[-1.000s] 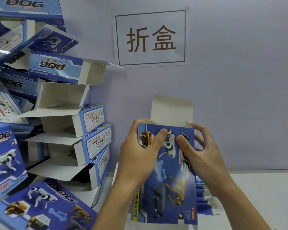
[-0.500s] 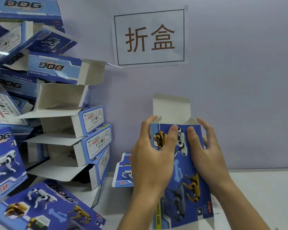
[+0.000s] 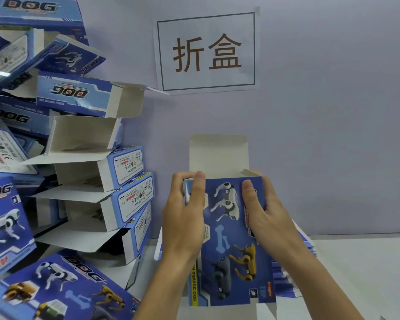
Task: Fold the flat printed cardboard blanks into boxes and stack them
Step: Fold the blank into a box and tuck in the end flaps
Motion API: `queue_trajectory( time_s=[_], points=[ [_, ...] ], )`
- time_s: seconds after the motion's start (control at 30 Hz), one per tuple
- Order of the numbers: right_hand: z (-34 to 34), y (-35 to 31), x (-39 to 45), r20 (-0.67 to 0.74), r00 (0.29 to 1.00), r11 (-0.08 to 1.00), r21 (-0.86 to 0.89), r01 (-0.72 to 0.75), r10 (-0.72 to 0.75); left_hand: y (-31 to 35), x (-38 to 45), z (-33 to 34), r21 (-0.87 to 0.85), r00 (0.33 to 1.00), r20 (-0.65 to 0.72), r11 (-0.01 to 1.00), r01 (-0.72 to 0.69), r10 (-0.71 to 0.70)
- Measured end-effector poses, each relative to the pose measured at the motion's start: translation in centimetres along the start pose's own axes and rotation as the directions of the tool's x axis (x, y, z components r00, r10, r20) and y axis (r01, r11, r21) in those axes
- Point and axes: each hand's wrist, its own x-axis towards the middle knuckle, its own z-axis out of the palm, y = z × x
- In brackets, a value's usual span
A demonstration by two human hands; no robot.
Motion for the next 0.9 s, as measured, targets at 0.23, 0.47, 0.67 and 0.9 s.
queue_trajectory(
  time_s=[0.23,0.47,0.67,0.9],
  points=[
    [-0.3,-1.0,0.3,-0.027,0.983,0.965,0.198,-0.171,0.18,0.6,0.7,-0.4,-0.134,0.993,-0.003,0.984,0.113,-0.114],
    [-0.4,-1.1,0.5,0.0,0.968,0.929,0.281,-0.24,0.25,0.4,0.7,-0.6,-0.206,0.98,0.019,0.959,0.196,-0.196],
    [-0.8,-1.5,0.6,0.039,0.968,0.905,0.348,-0.245,0.247,0.2,0.8,-0.4,-0.143,0.99,0.075,0.981,0.132,-0.122],
    [0.1,-1.1,0.3,-0.034,0.992,0.942,0.317,-0.104,0.121,0.0,0.5,-0.4,-0.188,0.998,-0.066,0.982,0.011,-0.024]
  ],
)
